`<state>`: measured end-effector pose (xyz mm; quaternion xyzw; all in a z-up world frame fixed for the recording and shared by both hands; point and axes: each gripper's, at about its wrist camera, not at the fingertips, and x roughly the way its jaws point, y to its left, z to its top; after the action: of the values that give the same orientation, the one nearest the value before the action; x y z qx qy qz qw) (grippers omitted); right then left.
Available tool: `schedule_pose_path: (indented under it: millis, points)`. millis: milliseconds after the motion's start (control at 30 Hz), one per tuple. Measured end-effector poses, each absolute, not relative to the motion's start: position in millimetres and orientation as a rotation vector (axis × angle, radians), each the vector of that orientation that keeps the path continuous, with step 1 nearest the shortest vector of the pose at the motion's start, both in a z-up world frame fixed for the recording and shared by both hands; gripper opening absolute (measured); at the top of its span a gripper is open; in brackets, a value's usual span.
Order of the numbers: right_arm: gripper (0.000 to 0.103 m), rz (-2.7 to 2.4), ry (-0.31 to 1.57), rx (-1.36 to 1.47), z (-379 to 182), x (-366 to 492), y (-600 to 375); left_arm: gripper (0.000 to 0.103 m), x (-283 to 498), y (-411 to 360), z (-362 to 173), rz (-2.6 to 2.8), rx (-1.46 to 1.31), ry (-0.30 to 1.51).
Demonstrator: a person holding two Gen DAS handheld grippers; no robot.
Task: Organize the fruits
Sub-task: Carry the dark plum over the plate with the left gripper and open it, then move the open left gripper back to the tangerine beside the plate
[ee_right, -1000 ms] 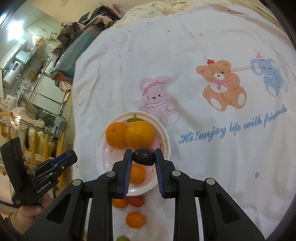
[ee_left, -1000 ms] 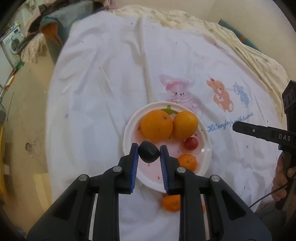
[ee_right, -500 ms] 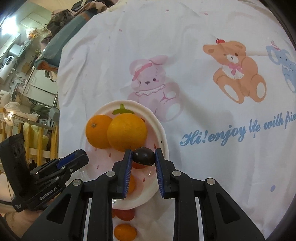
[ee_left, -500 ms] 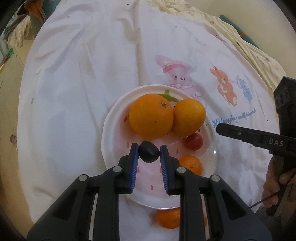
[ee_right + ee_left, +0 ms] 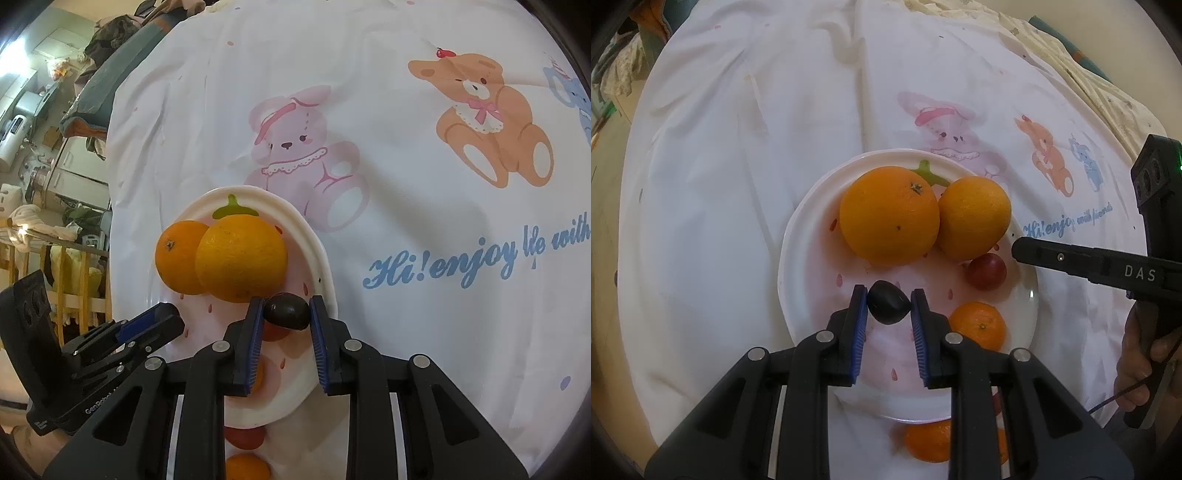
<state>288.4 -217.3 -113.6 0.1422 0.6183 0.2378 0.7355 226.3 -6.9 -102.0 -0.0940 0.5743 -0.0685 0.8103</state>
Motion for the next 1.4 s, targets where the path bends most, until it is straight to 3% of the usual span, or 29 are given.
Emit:
schedule_pose_path:
  millis: [267, 367, 433, 567, 633, 667, 700, 733, 767, 1200, 1333, 1400]
  points:
    - [0.029, 0.530, 1.360, 0.337, -115.3, 288.9, -217.6, 0.021, 227.8, -2.8, -105.7, -0.130, -0.216, 1.246]
    - [0.029, 0.538, 1.351, 0.339, -113.8, 288.1, -215.9, 0.035, 227.4, -2.8, -104.0, -0.133, -0.227, 1.238]
    - [0.029, 0.544, 1.344, 0.325, -111.4, 287.8, -214.7, 0.036, 226.6, -2.2, -101.2, -0.127, -0.238, 1.228]
    - [0.029, 0.543, 1.335, 0.326, -107.8, 289.2, -215.9, 0.057, 227.5, -2.3, -98.3, -0.127, -0.253, 1.228]
    - [0.029, 0.536, 1.340, 0.323, -107.9, 288.8, -216.6, 0.059, 228.1, -1.5, -98.1, -0.121, -0.257, 1.232]
    - [0.031, 0.534, 1.343, 0.323, -108.1, 288.5, -216.7, 0.061, 228.1, -1.4, -98.5, -0.119, -0.258, 1.236]
    - [0.041, 0.533, 1.347, 0.322, -108.2, 288.3, -216.5, 0.062, 228.0, -1.2, -98.8, -0.118, -0.259, 1.240]
    - [0.060, 0.536, 1.345, 0.322, -107.7, 287.6, -216.2, 0.062, 227.6, -1.2, -99.0, -0.116, -0.256, 1.245]
    - [0.066, 0.539, 1.334, 0.321, -105.7, 287.1, -216.0, 0.062, 227.4, -1.5, -99.0, -0.113, -0.251, 1.248]
    - [0.069, 0.541, 1.263, 0.315, -80.5, 272.5, -215.7, 0.063, 209.2, 4.5, -68.8, -0.061, -0.220, 1.164]
    - [0.097, 0.548, 1.215, 0.280, -61.2, 255.4, -216.3, 0.063, 198.6, 5.8, -54.0, -0.070, -0.171, 1.148]
    - [0.098, 0.556, 1.192, 0.265, -50.7, 247.0, -217.0, 0.063, 190.8, 6.3, -46.5, -0.075, -0.150, 1.130]
